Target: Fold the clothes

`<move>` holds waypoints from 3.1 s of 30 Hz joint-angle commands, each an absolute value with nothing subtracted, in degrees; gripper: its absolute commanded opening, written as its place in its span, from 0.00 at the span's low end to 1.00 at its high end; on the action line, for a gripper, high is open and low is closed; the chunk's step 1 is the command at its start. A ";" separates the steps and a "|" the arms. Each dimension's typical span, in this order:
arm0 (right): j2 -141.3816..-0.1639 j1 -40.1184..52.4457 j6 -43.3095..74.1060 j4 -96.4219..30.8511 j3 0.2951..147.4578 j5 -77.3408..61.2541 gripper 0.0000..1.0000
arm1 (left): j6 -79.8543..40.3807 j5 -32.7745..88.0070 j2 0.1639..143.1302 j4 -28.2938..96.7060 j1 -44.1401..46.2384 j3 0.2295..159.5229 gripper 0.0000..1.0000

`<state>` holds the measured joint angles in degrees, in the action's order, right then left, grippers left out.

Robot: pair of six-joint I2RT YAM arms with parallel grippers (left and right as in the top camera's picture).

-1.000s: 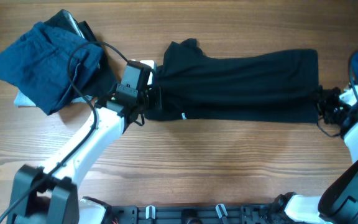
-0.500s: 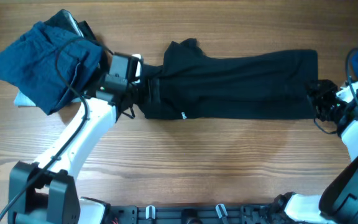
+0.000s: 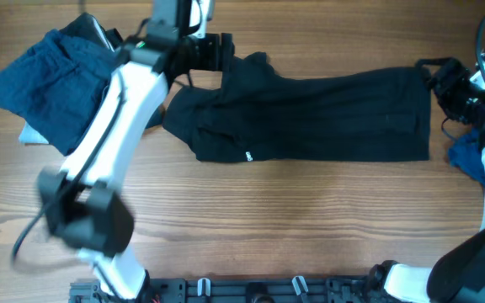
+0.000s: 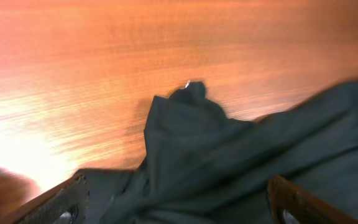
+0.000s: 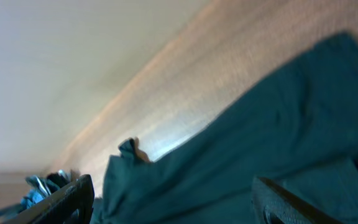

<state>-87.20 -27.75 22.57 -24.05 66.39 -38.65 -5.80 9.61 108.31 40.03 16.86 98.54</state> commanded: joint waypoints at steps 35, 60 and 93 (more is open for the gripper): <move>-99.09 -25.36 13.50 -20.34 67.07 -26.28 0.65 | 2.61 9.69 129.51 47.57 18.50 111.39 0.04; -125.99 -18.20 7.49 -10.83 81.34 -6.26 0.72 | 2.31 3.11 129.43 56.82 18.48 111.39 0.28; -106.24 -17.69 10.63 -32.84 85.43 -15.16 0.04 | 8.05 18.11 139.59 41.93 18.63 111.37 0.34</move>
<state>-108.55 -18.02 10.22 -32.40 84.20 -13.96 4.78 13.19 136.68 41.91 18.48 111.00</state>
